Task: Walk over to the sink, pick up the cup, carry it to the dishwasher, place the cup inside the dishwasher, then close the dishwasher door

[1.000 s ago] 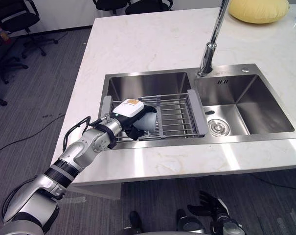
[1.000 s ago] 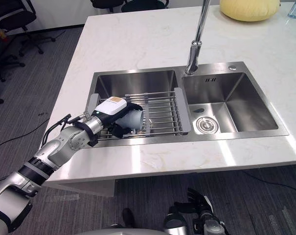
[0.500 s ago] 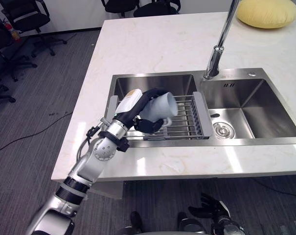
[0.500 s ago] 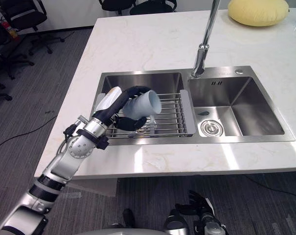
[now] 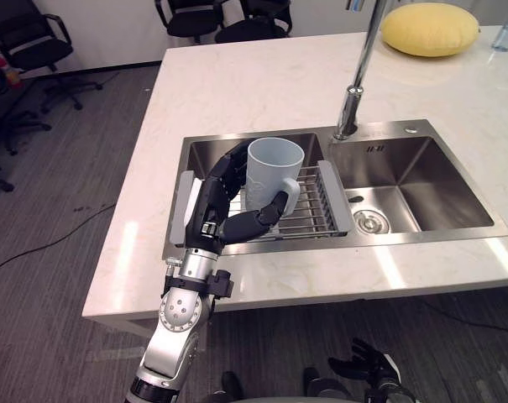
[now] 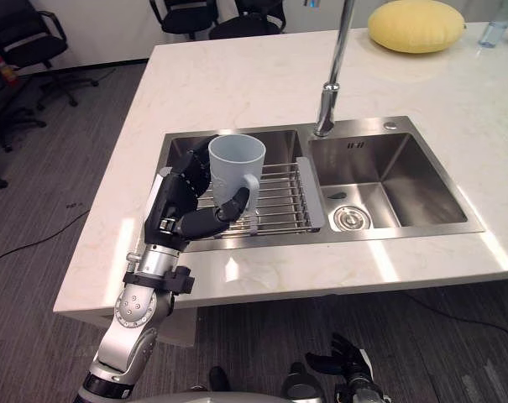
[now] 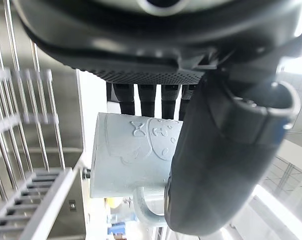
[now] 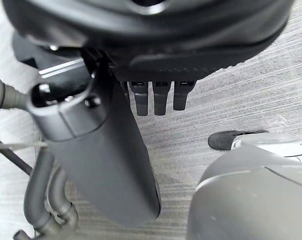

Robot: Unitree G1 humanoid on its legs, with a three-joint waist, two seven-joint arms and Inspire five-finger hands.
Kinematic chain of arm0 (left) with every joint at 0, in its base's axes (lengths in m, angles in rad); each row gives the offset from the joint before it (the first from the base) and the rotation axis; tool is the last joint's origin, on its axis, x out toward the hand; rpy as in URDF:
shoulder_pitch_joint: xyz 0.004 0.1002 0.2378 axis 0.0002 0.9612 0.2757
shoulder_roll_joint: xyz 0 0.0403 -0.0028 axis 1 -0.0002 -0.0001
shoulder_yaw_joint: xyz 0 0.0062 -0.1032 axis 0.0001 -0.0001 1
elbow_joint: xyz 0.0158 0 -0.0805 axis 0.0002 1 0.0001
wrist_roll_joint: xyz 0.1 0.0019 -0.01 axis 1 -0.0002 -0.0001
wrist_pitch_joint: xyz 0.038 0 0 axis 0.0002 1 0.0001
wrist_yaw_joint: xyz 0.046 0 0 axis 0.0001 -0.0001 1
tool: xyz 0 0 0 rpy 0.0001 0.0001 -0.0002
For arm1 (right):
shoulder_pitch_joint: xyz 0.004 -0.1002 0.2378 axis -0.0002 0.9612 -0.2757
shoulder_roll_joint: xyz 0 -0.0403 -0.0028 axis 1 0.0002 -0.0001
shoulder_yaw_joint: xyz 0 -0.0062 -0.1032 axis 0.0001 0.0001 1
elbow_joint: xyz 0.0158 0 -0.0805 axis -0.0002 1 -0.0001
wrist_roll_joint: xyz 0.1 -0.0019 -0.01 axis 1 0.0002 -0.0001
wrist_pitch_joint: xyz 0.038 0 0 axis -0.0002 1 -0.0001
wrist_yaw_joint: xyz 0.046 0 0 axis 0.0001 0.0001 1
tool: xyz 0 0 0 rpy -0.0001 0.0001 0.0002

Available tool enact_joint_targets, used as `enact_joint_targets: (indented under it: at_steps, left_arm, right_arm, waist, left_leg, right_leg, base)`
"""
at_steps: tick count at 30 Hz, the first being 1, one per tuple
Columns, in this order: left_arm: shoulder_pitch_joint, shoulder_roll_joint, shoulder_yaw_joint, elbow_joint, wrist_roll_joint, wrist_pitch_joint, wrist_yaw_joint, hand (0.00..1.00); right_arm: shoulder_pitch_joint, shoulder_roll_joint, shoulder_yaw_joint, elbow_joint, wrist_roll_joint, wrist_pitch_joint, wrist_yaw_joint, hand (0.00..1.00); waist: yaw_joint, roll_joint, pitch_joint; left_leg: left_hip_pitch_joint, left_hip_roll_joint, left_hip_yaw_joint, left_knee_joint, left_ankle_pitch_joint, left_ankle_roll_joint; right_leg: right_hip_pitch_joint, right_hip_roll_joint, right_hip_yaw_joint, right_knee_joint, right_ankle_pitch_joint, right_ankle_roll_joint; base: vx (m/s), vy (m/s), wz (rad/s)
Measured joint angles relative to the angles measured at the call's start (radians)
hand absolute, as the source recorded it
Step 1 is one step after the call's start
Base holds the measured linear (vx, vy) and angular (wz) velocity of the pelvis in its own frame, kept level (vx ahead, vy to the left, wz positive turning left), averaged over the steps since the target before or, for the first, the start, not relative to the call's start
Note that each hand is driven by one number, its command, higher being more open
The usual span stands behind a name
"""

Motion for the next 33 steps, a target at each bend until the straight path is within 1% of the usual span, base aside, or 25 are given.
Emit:
enact_joint_targets:
  at_steps: [3, 4, 5, 6, 7, 8, 10, 11, 12, 14, 15, 16, 18, 19, 20, 21, 22, 23, 24, 25, 26, 27, 28, 29, 33]
  left_arm:
    - [0.0, -0.008, -0.001, -0.022, 0.0, 0.0, 0.002, 0.3]
    - [0.0, -0.008, -0.001, -0.027, 0.0, -0.001, 0.002, 0.3]
    - [0.0, -0.012, 0.0, -0.035, 0.0, -0.001, 0.009, 0.3]
    - [-0.002, -0.021, 0.001, -0.042, 0.0, -0.003, 0.019, 0.3]
    - [-0.002, -0.022, 0.008, -0.044, 0.0, -0.006, 0.02, 0.3]
    - [0.013, -0.023, 0.025, -0.043, -0.001, -0.007, 0.022, 0.3]
    - [0.059, -0.024, 0.057, -0.056, -0.014, -0.01, 0.03, 0.3]
    - [0.081, -0.025, 0.072, -0.067, -0.022, -0.013, 0.037, 0.3]
    - [0.09, -0.027, 0.088, -0.071, -0.031, -0.017, 0.044, 0.3]
    - [0.095, -0.051, 0.109, -0.073, -0.03, -0.017, 0.064, 0.3]
    - [0.094, -0.052, 0.11, -0.073, -0.031, -0.017, 0.067, 0.3]
    - [0.098, -0.06, 0.106, -0.068, -0.031, -0.009, 0.067, 0.3]
    - [0.124, -0.062, 0.079, -0.069, -0.031, -0.006, 0.067, 0.3]
    - [0.127, -0.061, 0.073, -0.071, -0.037, -0.006, 0.065, 0.3]
    - [0.12, -0.056, 0.054, -0.074, -0.049, -0.007, 0.059, 0.3]
    - [0.119, -0.057, 0.032, -0.082, -0.051, -0.009, 0.055, 0.3]
    - [0.119, -0.054, 0.023, -0.083, -0.052, -0.012, 0.05, 0.3]
    - [0.116, -0.05, 0.005, -0.083, -0.067, -0.018, 0.035, 0.3]
    - [0.112, -0.05, -0.012, -0.082, -0.074, -0.02, 0.027, 0.3]
    - [0.109, -0.05, -0.019, -0.082, -0.079, -0.02, 0.021, 0.3]
    - [0.102, -0.052, -0.032, -0.078, -0.087, -0.021, 0.017, 0.3]
    - [0.089, -0.053, -0.045, -0.063, -0.087, -0.021, 0.02, 0.3]
    - [0.081, -0.055, -0.048, -0.054, -0.087, -0.021, 0.02, 0.3]
    - [0.077, -0.045, -0.051, -0.036, -0.087, -0.021, 0.022, 0.3]
    - [0.076, -0.043, -0.053, -0.013, -0.085, -0.017, 0.027, 0.3]
  right_arm:
    - [-0.008, 0.006, 0.0, -0.02, 0.0, -0.001, -0.009, 0.9]
    - [-0.008, 0.006, 0.0, -0.025, 0.0, -0.001, -0.014, 0.9]
    - [-0.005, 0.006, 0.0, -0.035, 0.0, -0.001, -0.022, 0.9]
    - [-0.007, 0.004, -0.001, -0.035, 0.003, -0.002, -0.03, 0.9]
    - [-0.015, 0.008, -0.002, -0.034, 0.01, -0.002, -0.033, 0.9]
    - [-0.005, 0.014, 0.002, -0.033, 0.028, -0.001, -0.037, 0.9]
    - [0.006, 0.014, 0.001, -0.03, 0.037, -0.001, -0.038, 0.9]
    - [0.005, 0.014, 0.001, -0.029, 0.037, -0.001, -0.04, 0.9]
    - [0.002, 0.013, 0.001, -0.029, 0.038, -0.003, -0.042, 0.9]
    - [-0.034, -0.007, 0.001, -0.024, 0.045, -0.003, -0.049, 0.9]
    - [-0.044, -0.005, 0.001, -0.024, 0.057, -0.004, -0.051, 0.9]
    - [-0.061, -0.011, 0.0, -0.024, 0.077, -0.005, -0.061, 0.9]
    - [-0.063, -0.008, 0.001, -0.025, 0.079, -0.007, -0.068, 0.9]
    - [-0.064, -0.008, -0.002, -0.027, 0.079, -0.012, -0.069, 0.9]
    - [-0.064, -0.007, -0.02, -0.032, 0.079, -0.023, -0.078, 0.9]
    - [-0.062, -0.009, -0.039, -0.032, 0.079, -0.024, -0.092, 0.9]
    - [-0.058, -0.009, -0.042, -0.032, 0.079, -0.024, -0.097, 0.9]
    - [-0.053, -0.014, -0.04, -0.033, 0.079, -0.024, -0.101, 0.9]
    - [-0.048, -0.016, -0.038, -0.033, 0.078, -0.024, -0.1, 0.9]
    - [-0.047, -0.015, -0.035, -0.033, 0.078, -0.024, -0.099, 0.9]
    - [-0.045, -0.013, -0.029, -0.034, 0.078, -0.024, -0.096, 0.9]
    - [-0.042, -0.009, -0.017, -0.035, 0.075, -0.023, -0.092, 0.9]
    - [-0.044, -0.003, -0.011, -0.034, 0.075, -0.022, -0.091, 0.9]
    - [-0.039, 0.013, 0.001, -0.043, 0.073, -0.019, -0.085, 0.9]
    - [-0.037, 0.02, 0.006, -0.051, 0.069, -0.019, -0.082, 0.9]
  waist:
    - [-0.003, -0.024, 0.014]
    - [-0.005, -0.028, 0.017]
    - [-0.008, -0.032, 0.019]
    - [-0.009, -0.03, 0.018]
    - [-0.006, -0.032, 0.022]
    - [-0.004, -0.04, 0.026]
    - [0.015, -0.043, 0.021]
    - [0.026, -0.048, 0.012]
    - [0.042, -0.055, 0.0]
    - [0.077, -0.036, -0.005]
    - [0.081, -0.039, -0.001]
    - [0.075, -0.019, 0.017]
    - [0.071, -0.011, 0.021]
    - [0.07, -0.011, 0.021]
    - [0.062, -0.018, 0.024]
    - [0.062, -0.023, 0.028]
    - [0.064, -0.024, 0.027]
    - [0.063, -0.023, 0.024]
    - [0.064, -0.017, 0.019]
    - [0.063, -0.013, 0.016]
    - [0.062, -0.006, 0.012]
    - [0.057, 0.013, 0.001]
    - [0.054, 0.012, 0.0]
    - [0.046, 0.0, -0.005]
    - [0.04, -0.002, -0.007]
  left_leg:
    - [-0.056, 0.007, 0.02, 0.103, -0.047, 0.013]
    - [-0.069, 0.005, 0.02, 0.126, -0.056, 0.016]
    - [-0.095, 0.007, 0.018, 0.163, -0.069, 0.028]
    - [-0.112, 0.016, 0.018, 0.17, -0.077, 0.048]
    - [-0.119, 0.019, 0.021, 0.174, -0.079, 0.063]
    - [-0.117, 0.017, 0.01, 0.184, -0.074, 0.07]
    - [-0.123, 0.015, -0.002, 0.185, -0.062, 0.079]
    - [-0.148, 0.012, -0.008, 0.195, -0.055, 0.084]
    - [-0.187, 0.006, -0.014, 0.212, -0.044, 0.08]
    - [-0.28, 0.016, -0.032, 0.211, 0.026, 0.059]
    - [-0.292, 0.017, -0.035, 0.213, 0.037, 0.06]
    - [-0.305, 0.038, -0.062, 0.227, 0.053, 0.057]
    - [-0.307, 0.065, -0.095, 0.248, 0.07, 0.039]
    - [-0.308, 0.064, -0.12, 0.234, 0.102, 0.01]
    - [-0.325, 0.057, -0.148, 0.268, 0.083, -0.01]
    - [-0.34, 0.056, -0.142, 0.383, -0.002, 0.026]
    - [-0.337, 0.055, -0.139, 0.431, -0.037, 0.032]
    - [-0.309, 0.05, -0.137, 0.508, -0.106, 0.021]
    - [-0.265, 0.05, -0.141, 0.524, -0.162, 0.006]
    - [-0.24, 0.051, -0.146, 0.519, -0.186, -0.005]
    - [-0.181, 0.047, -0.159, 0.473, -0.221, -0.033]
    - [-0.116, 0.035, -0.176, 0.358, -0.229, -0.042]
    - [-0.094, 0.02, -0.183, 0.299, -0.215, -0.017]
    - [-0.078, -0.002, -0.182, 0.245, -0.18, -0.008]
    - [-0.082, -0.036, -0.184, 0.229, -0.166, 0.006]
  right_leg:
    - [-0.066, -0.013, 0.022, 0.087, -0.012, 0.028]
    - [-0.077, -0.021, 0.021, 0.1, -0.012, 0.029]
    - [-0.098, -0.025, 0.019, 0.121, -0.001, 0.048]
    - [-0.102, -0.023, 0.013, 0.11, 0.011, 0.078]
    - [-0.117, -0.031, 0.001, 0.182, -0.038, 0.075]
    - [-0.14, -0.045, -0.029, 0.409, -0.141, 0.066]
    - [-0.108, -0.039, -0.057, 0.589, -0.221, 0.097]
    - [-0.082, -0.032, -0.058, 0.596, -0.231, 0.099]
    - [-0.059, -0.025, -0.056, 0.553, -0.236, 0.088]
    - [-0.026, 0.014, -0.06, 0.328, -0.286, 0.011]
    - [-0.012, 0.02, -0.063, 0.285, -0.299, -0.014]
    - [0.006, 0.054, -0.088, 0.255, -0.278, -0.065]
    - [0.024, 0.087, -0.111, 0.256, -0.265, -0.081]
    - [0.026, 0.088, -0.134, 0.255, -0.257, -0.095]
    - [0.024, 0.078, -0.175, 0.249, -0.247, -0.129]
    - [0.015, 0.067, -0.199, 0.248, -0.238, -0.144]
    - [0.009, 0.058, -0.206, 0.248, -0.235, -0.149]
    - [0.001, 0.041, -0.217, 0.24, -0.224, -0.15]
    - [-0.007, 0.028, -0.225, 0.227, -0.21, -0.149]
    - [-0.014, 0.025, -0.229, 0.222, -0.2, -0.143]
    - [-0.028, 0.016, -0.234, 0.22, -0.186, -0.13]
    - [-0.037, 0.011, -0.242, 0.222, -0.175, -0.114]
    - [-0.042, 0.006, -0.244, 0.222, -0.169, -0.106]
    - [-0.042, -0.008, -0.245, 0.209, -0.15, -0.089]
    - [-0.036, -0.035, -0.245, 0.177, -0.114, -0.06]
  base:
    - [-0.05, 0.032, -0.24]
    - [-0.09, 0.029, -0.07]
    - [-0.15, 0.039, 0.0]
    - [-0.16, 0.048, 0.03]
    - [-0.18, 0.02, 0.19]
    - [-0.12, -0.005, 0.24]
    - [-0.14, -0.068, 0.24]
    - [-0.15, -0.105, 0.19]
    - [-0.16, -0.118, 0.19]
    - [-0.16, -0.115, 0.18]
    - [-0.18, -0.109, 0.28]
    - [-0.2, -0.106, 0.34]
    - [-0.29, -0.128, 0.36]
    - [-0.29, -0.071, 0.58]
    - [-0.31, -0.044, 0.75]
    - [-0.3, -0.046, 0.68]
    - [-0.28, -0.004, 0.51]
    - [-0.27, 0.066, 0.4]
    - [-0.21, 0.064, 0.39]
    - [-0.17, 0.127, 0.3]
    - [-0.08, 0.109, 0.26]
    - [-0.1, 0.178, 0.24]
    - [-0.07, 0.159, 0.19]
    - [-0.07, 0.19, 0.11]
    - [-0.05, 0.137, 0.07]
